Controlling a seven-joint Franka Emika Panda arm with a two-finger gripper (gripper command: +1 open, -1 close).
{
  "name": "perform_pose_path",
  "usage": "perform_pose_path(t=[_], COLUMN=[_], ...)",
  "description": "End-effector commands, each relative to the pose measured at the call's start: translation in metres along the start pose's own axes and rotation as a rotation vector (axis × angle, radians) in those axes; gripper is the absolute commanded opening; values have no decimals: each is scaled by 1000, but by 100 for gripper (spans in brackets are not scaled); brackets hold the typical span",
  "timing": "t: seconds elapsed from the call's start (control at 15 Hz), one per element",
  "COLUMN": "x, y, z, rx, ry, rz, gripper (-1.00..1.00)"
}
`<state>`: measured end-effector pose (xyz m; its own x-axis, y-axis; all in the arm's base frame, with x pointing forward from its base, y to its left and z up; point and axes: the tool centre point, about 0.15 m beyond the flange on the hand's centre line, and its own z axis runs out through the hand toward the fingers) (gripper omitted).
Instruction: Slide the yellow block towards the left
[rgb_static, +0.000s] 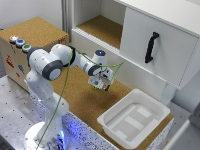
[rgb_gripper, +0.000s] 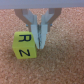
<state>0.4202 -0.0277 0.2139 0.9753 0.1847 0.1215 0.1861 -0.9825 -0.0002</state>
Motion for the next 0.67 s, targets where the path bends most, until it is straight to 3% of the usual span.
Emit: perform_pose_path(t=[0.0,0.2,0.6], x=[-5,-6,-4], y=[-15,-25,-82], z=[0,-2,3], rx=[9,-26,-14], ry=[-27,-14,-38], rz=[43,78,109], gripper=[-100,-100,-100])
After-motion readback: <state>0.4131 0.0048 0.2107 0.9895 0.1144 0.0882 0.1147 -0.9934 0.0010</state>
